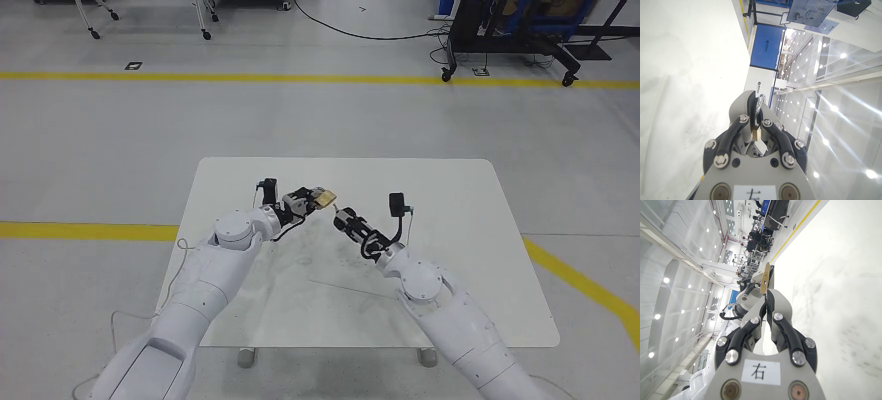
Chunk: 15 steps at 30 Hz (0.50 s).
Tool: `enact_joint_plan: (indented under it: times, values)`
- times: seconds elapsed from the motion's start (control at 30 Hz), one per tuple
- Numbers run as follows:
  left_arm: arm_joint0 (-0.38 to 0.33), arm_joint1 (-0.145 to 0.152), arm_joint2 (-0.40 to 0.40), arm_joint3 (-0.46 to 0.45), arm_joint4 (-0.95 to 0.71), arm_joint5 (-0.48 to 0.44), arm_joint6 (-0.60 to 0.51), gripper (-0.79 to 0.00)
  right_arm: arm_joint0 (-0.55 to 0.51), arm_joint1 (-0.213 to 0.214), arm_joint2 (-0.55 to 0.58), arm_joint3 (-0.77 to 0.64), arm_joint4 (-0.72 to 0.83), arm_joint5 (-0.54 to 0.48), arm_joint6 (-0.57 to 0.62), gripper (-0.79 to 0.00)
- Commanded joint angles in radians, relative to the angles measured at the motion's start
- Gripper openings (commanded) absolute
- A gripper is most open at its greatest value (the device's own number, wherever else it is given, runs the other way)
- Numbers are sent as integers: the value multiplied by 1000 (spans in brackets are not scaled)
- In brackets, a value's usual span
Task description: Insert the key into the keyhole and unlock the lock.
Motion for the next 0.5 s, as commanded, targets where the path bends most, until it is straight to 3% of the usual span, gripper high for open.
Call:
enact_joint_plan:
  times: [0.0, 0.3, 0.47]
  values:
    - [-2, 1, 0, 0, 16, -2, -2, -785, 1, 4, 4, -3, -35, -4, 33, -785]
    - [-1, 7, 2, -19, 64, -39, -94, -785, -31, 27, 88, -37, 7, -22, 214, -785]
    - [3, 7, -1, -25, 67, -59, -117, -785, -46, 33, 121, -57, 10, -13, 220, -785]
